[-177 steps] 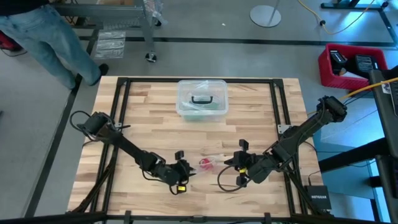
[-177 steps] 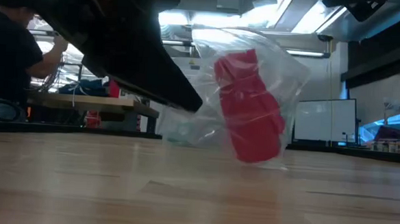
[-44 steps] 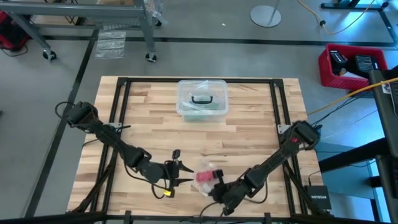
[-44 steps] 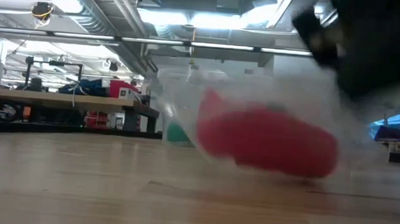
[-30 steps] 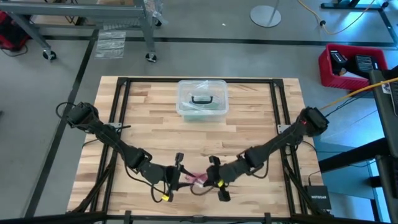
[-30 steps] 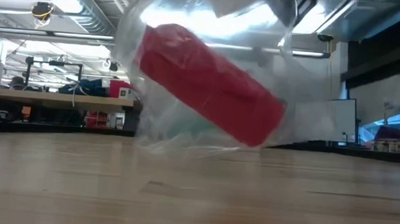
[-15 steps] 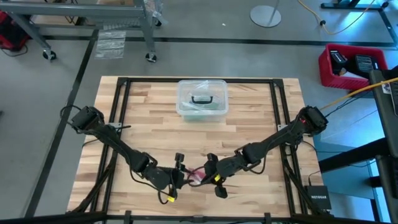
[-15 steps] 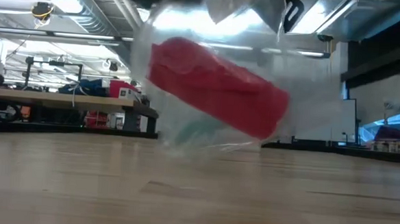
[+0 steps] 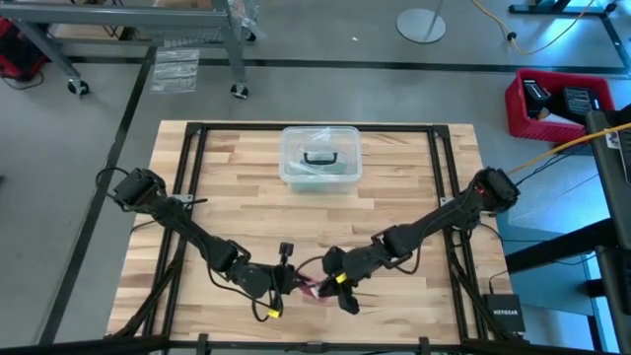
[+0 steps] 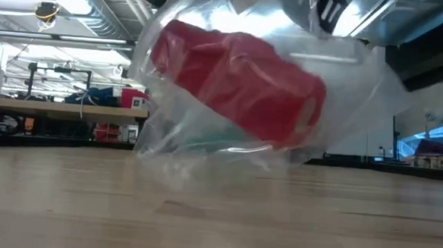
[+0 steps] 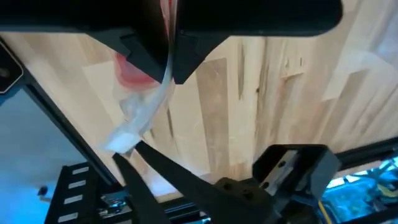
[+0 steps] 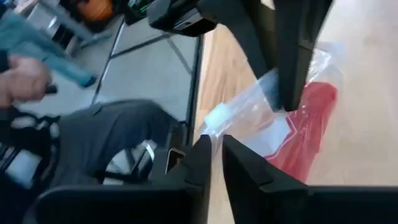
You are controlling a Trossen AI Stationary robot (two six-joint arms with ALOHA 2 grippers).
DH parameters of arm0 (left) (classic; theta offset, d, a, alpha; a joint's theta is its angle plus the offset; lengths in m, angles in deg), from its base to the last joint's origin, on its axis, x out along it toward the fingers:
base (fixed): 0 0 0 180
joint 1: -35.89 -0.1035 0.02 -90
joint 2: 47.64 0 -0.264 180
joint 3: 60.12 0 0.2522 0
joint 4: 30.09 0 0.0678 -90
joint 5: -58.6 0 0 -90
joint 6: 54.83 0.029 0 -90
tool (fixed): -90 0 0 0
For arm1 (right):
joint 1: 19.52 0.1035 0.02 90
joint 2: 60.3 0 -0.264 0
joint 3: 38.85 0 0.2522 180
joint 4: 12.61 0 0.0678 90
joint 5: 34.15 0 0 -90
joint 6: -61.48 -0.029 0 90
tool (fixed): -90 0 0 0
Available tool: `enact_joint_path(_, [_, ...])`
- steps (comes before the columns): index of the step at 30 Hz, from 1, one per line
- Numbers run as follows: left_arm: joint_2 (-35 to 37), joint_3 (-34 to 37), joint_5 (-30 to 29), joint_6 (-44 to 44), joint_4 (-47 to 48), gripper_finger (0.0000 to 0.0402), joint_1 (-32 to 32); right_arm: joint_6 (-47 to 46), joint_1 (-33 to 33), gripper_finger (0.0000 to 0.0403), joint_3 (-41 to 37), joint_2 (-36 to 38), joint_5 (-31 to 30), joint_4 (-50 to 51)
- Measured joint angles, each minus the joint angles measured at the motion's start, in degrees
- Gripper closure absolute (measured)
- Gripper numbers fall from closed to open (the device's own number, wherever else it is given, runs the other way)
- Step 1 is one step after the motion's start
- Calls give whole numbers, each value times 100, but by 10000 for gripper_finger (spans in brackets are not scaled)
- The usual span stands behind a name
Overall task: Roll bandage
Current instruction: Close the transparent zip bag
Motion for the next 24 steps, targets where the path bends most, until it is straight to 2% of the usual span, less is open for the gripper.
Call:
enact_joint_path(4, [9, 1, 3, -98, 29, 396, 1, 186, -187, 313, 200, 258, 883, 652])
enact_joint_path(6, [40, 1, 0, -199, 65, 399, -1, 227, -170, 281, 302, 557, 884, 1123])
enact_joint_path(8, [76, 1, 3, -314, 49, 396, -37, 274, -127, 247, 322, 893, 620, 1651])
enact_joint_path(10, [106, 1, 5, -430, 34, 399, -73, 363, 10, 214, 324, 1136, 140, 2109])
enact_joint_path(12, [118, 1, 4, -548, 36, 400, -118, 567, 236, 189, 324, 1209, -737, 2444])
enact_joint_path(15, [121, 6, 9, -805, 13, 398, -195, 1090, 719, 166, 122, 1153, -2416, 2168])
enact_joint_path(17, [132, 6, 11, -978, -20, 400, -237, 1479, 984, 164, -85, 1033, -3211, 1653])
enact_joint_path(21, [132, 6, 13, -1263, -34, 398, -311, 1933, 1192, 183, -385, 832, -3803, 830])
enact_joint_path(24, [132, 6, 16, -1369, -57, 400, -342, 2085, 1188, 208, -445, 667, -4167, 634])
